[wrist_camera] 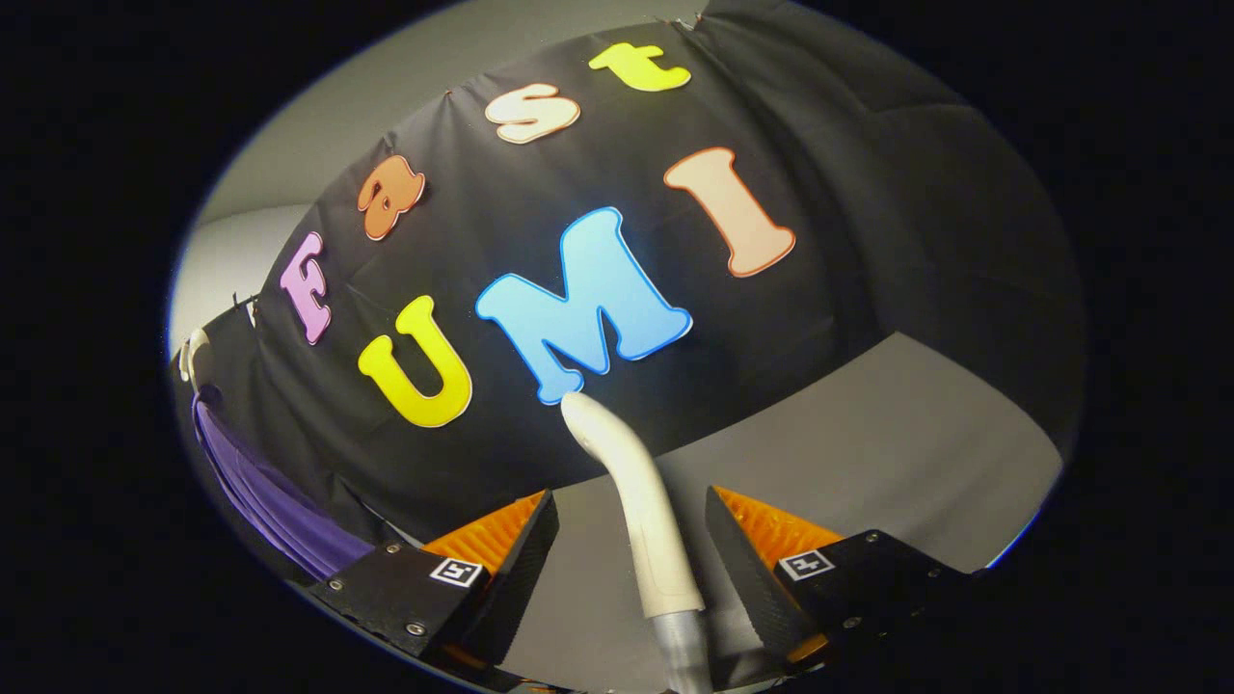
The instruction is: Iron the clothes twice with a garment steamer, once on the left side and once on the right side.
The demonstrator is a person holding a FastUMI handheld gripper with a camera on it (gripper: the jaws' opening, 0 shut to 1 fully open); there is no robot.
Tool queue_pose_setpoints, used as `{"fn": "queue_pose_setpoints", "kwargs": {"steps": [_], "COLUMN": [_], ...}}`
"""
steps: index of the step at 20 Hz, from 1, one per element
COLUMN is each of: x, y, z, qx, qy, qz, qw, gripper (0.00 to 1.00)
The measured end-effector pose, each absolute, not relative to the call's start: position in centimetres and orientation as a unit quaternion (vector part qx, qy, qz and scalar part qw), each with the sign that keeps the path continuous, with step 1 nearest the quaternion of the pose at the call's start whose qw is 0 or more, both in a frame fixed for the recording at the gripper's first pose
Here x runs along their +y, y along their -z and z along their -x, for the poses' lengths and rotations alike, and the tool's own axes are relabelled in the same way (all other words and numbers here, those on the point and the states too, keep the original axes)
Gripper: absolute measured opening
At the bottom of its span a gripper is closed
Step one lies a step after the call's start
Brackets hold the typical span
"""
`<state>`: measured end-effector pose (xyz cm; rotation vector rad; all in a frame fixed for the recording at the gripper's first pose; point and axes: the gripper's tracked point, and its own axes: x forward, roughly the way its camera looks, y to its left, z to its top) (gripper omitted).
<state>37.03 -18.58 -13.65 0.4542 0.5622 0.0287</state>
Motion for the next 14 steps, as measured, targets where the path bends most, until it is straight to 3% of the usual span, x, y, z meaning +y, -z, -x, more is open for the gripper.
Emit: {"fn": "queue_pose_setpoints", "kwargs": {"steps": [14], "x": [-16.3], "y": [21.3], "z": [-38.7], "qx": [0.432], "qy": [-0.111], "qz": [-0.353], "qw": [0.823], "gripper": [0.92]}}
